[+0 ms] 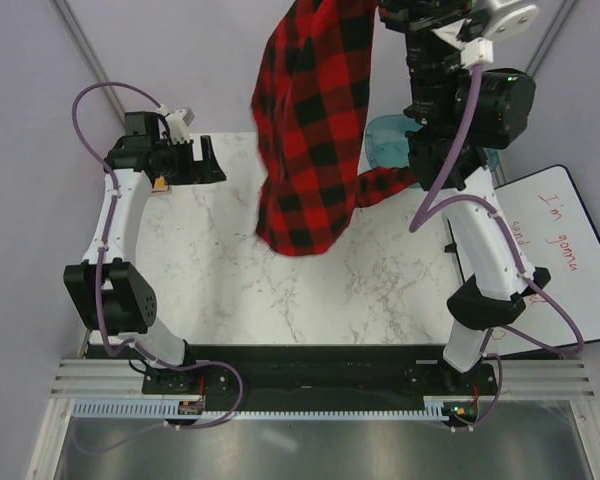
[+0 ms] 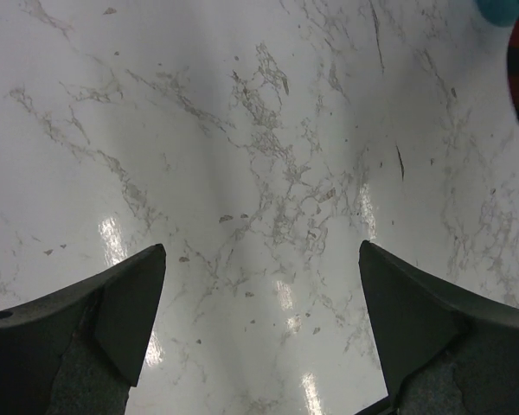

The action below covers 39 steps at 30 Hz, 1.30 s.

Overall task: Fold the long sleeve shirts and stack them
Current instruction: Move the shirt to the center of the board

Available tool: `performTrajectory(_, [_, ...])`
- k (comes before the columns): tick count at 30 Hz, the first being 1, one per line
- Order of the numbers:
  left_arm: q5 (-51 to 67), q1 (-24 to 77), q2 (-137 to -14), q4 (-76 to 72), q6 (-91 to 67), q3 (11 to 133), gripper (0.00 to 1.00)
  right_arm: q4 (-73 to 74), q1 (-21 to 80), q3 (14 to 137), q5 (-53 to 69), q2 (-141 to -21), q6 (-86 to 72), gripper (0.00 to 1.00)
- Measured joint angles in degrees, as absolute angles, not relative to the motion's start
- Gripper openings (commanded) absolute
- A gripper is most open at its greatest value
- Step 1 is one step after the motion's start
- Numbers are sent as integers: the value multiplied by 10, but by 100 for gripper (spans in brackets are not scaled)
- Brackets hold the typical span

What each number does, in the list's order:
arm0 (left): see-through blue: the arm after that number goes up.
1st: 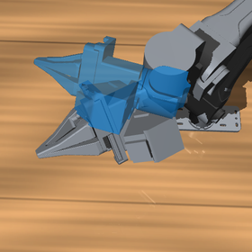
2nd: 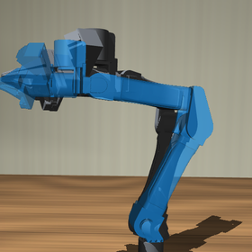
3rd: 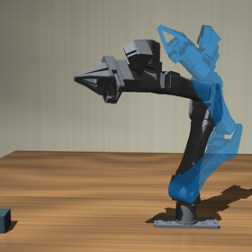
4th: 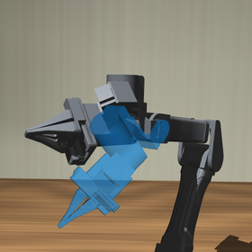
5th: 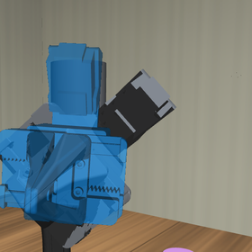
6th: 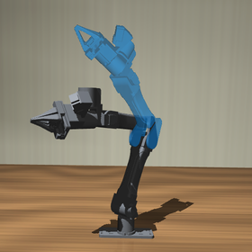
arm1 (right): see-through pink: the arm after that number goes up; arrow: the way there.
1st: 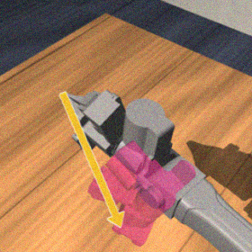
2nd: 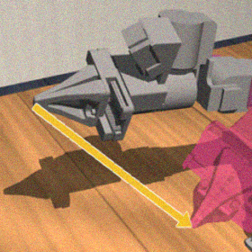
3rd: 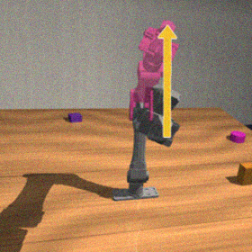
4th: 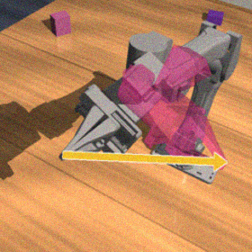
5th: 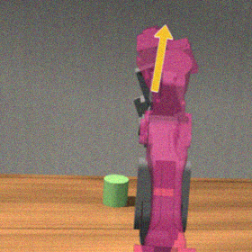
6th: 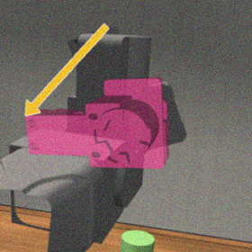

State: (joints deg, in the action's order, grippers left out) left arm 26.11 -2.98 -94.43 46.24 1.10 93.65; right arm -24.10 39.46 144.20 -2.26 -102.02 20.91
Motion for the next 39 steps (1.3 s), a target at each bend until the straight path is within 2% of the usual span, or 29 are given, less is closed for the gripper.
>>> performTrajectory(12, [305, -102, -884, 427, -40, 852, 99, -302, 428, 1385, -13, -1084, 256, 0])
performTrajectory(14, [308, -109, -877, 426, -40, 846, 99, -306, 430, 1316, -20, -1063, 255, 0])
performTrajectory(19, [316, -115, -833, 415, -33, 808, 99, -296, 434, 1019, -46, -941, 257, 2])
performTrajectory(20, [318, -115, -824, 415, -28, 802, 99, -286, 434, 976, -52, -924, 255, 7])
performTrajectory(21, [321, -115, -814, 413, -20, 793, 99, -276, 434, 919, -60, -898, 248, 31])
performTrajectory(23, [331, -115, -795, 413, -2, 777, 99, -226, 434, 821, -78, -847, 228, 62])
performTrajectory(24, [338, -115, -786, 410, 11, 768, 99, -206, 433, 770, -92, -819, 221, 84])
performTrajectory(27, [373, -115, -764, 406, 54, 737, 99, -118, 420, 623, -119, -720, 217, 94])
performTrajectory(30, [406, -110, -756, 409, 96, 715, 99, -43, 381, 543, -128, -653, 223, 98])
performTrajectory(32, [416, -101, -757, 410, 121, 703, 98, 2, 352, 536, -128, -643, 217, 97])
performTrajectory(34, [423, -87, -765, 411, 139, 693, 91, 49, 331, 555, -113, -659, 205, 97])
performTrajectory(39, [441, -37, -814, 407, 145, 680, 85, 132, 324, 642, -35, -764, 166, 88])
